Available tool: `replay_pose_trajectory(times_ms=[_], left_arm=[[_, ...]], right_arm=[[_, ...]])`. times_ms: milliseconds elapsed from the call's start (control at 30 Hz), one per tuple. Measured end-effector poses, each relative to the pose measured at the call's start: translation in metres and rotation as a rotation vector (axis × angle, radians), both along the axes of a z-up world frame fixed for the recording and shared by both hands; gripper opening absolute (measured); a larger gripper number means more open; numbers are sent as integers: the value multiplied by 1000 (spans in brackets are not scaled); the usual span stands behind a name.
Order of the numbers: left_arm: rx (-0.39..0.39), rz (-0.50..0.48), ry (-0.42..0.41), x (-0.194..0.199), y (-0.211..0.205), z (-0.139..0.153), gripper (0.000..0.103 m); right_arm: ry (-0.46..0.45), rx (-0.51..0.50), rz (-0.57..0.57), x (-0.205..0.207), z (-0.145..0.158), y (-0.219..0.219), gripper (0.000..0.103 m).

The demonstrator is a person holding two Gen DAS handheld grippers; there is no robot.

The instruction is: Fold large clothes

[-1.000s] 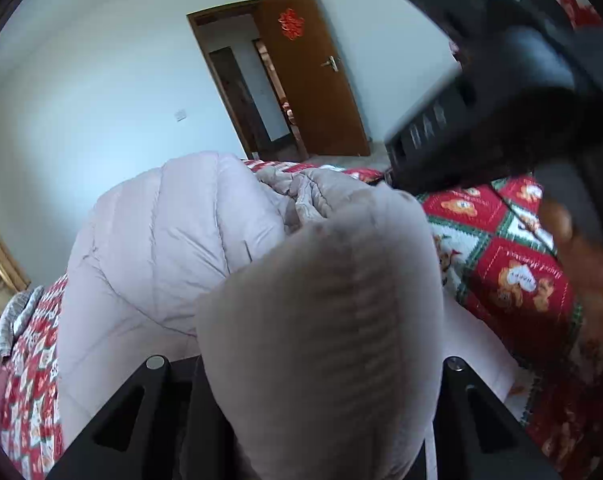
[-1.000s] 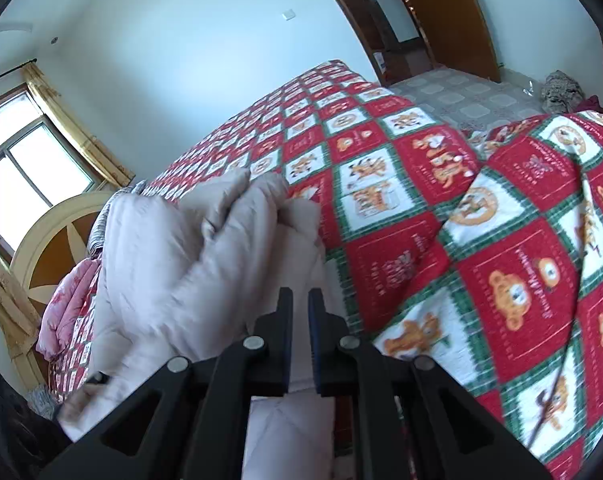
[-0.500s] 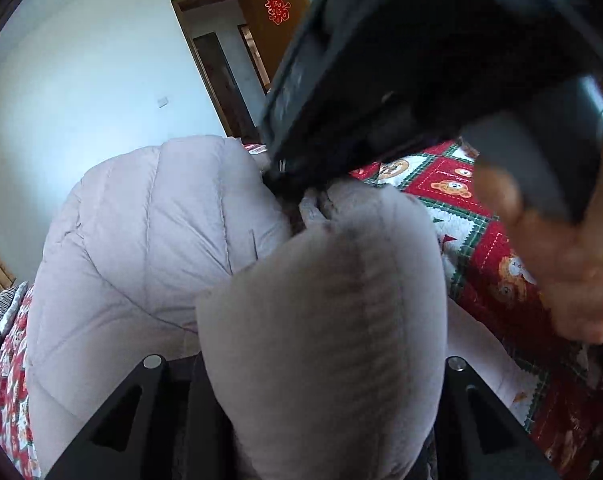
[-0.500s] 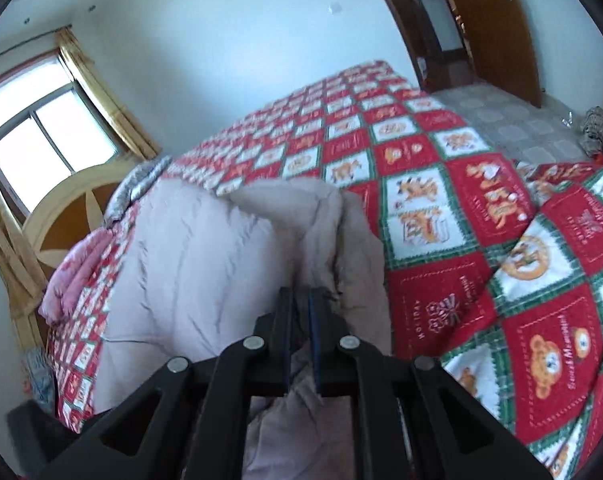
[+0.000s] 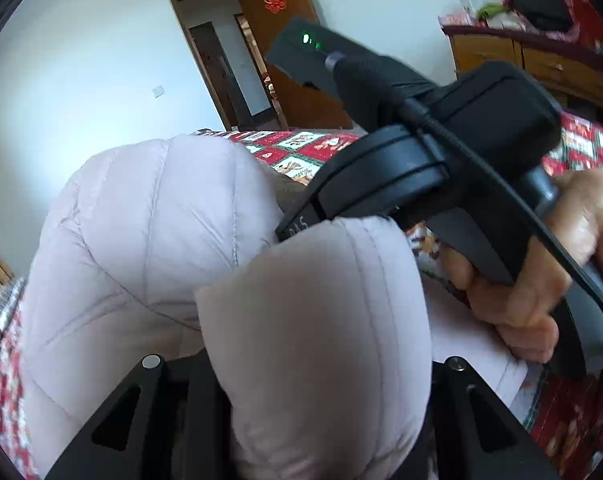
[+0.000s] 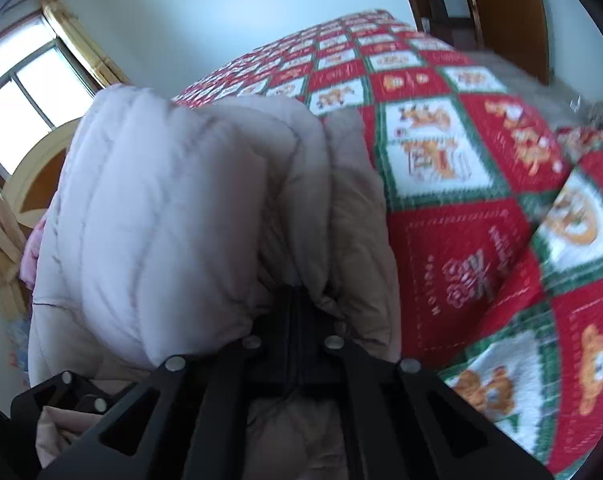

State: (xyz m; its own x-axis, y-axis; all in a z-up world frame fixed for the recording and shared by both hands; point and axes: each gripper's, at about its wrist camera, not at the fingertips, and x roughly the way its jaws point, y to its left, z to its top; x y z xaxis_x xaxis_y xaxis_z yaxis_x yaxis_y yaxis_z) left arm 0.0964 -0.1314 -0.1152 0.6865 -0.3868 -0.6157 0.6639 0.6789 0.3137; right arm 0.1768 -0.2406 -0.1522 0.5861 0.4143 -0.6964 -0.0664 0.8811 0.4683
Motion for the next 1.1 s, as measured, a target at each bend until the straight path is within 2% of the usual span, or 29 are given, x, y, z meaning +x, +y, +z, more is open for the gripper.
replay_pose_trajectory(times_ms=[267,367,433,567,600,667,700,733,833,900,967,1100], left_arm=[[42,-5,38,-13,7,26,43],[28,-54,33,-34,21,33,49],[-13,-100,49,-46,44,42,57],[-214,-118,173,-43,102,71,59],[-297,-92,195,-31,125,86,61],[-369,-2,173,-8,153,101,75],[-388,91,138,13,166,108,81],[-390,184,113,36,175,111,81],[-382,354,152,100,177,100,81],[-368,375,191,129,164,86,81],[-338,376,185,144,144,72,81],[-297,324,170,162,102,69,81]], right_arm=[[0,-18,7,-4,0,3,0],[8,-7,7,-2,0,2,0],[10,-10,8,-2,0,2,0],[-1,2,5,-1,-2,1,0],[-5,6,3,-2,-3,0,0],[-15,7,-9,-5,-3,1,0],[-19,6,-16,-7,-3,1,0],[-20,4,-22,-8,-3,2,0],[-21,-3,-37,-10,-2,3,0],[-27,-1,-46,-13,-3,4,0],[-30,12,-54,-16,-5,3,0],[-27,31,-73,-17,-8,1,0]])
